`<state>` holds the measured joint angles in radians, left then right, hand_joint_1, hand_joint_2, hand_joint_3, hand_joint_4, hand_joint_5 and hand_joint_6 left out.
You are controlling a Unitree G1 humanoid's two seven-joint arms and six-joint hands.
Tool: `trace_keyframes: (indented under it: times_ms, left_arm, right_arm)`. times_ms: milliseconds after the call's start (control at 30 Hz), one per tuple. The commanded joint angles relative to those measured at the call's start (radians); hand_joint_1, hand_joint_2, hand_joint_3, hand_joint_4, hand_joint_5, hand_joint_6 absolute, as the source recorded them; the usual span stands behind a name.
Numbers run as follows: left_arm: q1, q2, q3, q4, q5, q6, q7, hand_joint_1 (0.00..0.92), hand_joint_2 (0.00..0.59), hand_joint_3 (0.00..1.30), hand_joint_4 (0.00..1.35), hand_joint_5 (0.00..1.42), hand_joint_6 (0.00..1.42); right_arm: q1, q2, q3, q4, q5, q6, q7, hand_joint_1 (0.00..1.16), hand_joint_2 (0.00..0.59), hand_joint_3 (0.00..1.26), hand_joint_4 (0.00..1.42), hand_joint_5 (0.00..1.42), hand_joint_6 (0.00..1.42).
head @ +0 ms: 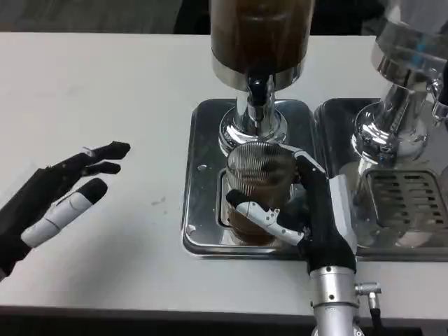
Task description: Grasp the cup under the faucet to collect the drink, then remove the cup.
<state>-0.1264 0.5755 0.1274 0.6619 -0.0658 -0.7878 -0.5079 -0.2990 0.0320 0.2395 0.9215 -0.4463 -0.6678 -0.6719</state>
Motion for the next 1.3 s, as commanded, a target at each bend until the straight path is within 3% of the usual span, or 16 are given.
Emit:
trace_keyframes:
  times_ms: [33,800,1033,1300]
  left_arm:
    - [-0.013,-0.004,-0.018,0.007,0.012,-0.01,-0.009,0.0,0.072,0.23,0.18,0.22,0.16]
    - [-0.02,-0.018,-0.066,0.014,0.022,-0.026,-0.007,0.0,0.074,0.23,0.17,0.22,0.16]
    - [-0.011,-0.013,-0.074,-0.02,0.065,-0.064,0.011,0.0,0.069,0.22,0.13,0.19,0.14]
    - [-0.004,-0.018,-0.08,-0.069,0.091,-0.079,0.019,0.0,0.068,0.2,0.11,0.16,0.14]
  right_arm:
    - [0.043,-0.007,-0.011,-0.065,-0.011,-0.015,-0.038,0.94,0.156,0.6,0.75,0.93,1.22]
    - [0.197,-0.03,-0.055,-0.321,-0.05,-0.005,-0.051,0.96,0.114,0.7,0.86,1.01,1.34]
    - [0.245,-0.048,-0.069,-0.414,-0.045,-0.009,-0.024,0.97,0.112,0.72,0.88,1.02,1.37]
    - [0.321,-0.07,-0.1,-0.558,-0.005,0.01,0.06,0.99,0.099,0.74,0.9,1.03,1.4]
